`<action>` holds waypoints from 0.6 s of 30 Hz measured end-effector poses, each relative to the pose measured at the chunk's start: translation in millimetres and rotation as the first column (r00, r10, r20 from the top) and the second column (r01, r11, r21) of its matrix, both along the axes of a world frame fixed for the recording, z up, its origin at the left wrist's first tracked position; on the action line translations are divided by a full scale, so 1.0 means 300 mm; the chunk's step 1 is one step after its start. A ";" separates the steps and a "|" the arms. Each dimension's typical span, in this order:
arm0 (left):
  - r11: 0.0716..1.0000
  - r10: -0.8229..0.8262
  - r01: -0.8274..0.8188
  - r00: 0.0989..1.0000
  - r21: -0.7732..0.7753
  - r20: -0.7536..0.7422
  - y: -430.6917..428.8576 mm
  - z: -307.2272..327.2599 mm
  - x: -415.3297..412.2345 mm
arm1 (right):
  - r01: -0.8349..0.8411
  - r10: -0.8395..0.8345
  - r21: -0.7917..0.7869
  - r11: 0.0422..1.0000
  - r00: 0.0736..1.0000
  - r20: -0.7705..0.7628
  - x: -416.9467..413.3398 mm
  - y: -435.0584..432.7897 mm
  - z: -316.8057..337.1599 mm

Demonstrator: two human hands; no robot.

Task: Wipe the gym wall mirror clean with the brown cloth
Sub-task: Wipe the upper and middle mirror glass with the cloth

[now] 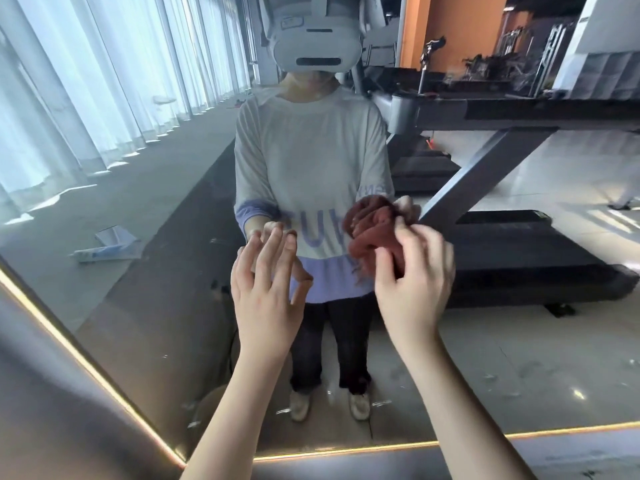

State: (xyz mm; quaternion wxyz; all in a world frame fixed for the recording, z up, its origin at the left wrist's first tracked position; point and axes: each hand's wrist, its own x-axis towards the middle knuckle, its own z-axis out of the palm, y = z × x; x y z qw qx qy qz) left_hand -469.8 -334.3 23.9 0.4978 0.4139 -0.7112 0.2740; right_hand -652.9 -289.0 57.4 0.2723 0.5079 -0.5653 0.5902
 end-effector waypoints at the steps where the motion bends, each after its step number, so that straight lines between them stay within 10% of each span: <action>1: 1.000 0.001 -0.001 1.000 0.004 0.000 0.000 0.000 -0.001 | 0.036 -0.035 -0.009 0.999 0.997 0.063 -0.027 0.002 -0.004; 5: 1.000 0.010 -0.010 1.000 0.018 -0.011 0.009 0.002 -0.008 | 0.037 -0.054 0.058 0.998 0.944 0.326 0.004 0.030 -0.098; 10: 1.000 0.028 -0.028 1.000 0.013 0.006 0.007 0.004 -0.008 | -0.077 0.065 0.098 0.992 0.991 0.118 0.023 0.035 -0.073; 15: 1.000 0.013 -0.013 1.000 0.019 -0.012 0.015 0.012 -0.008 | 0.003 -0.034 0.086 0.996 0.931 0.363 -0.032 0.052 -0.133; 18: 0.999 -0.022 0.020 0.997 0.026 0.068 0.031 0.027 -0.040 | -0.132 0.087 0.159 0.978 0.962 0.260 0.029 0.062 -0.174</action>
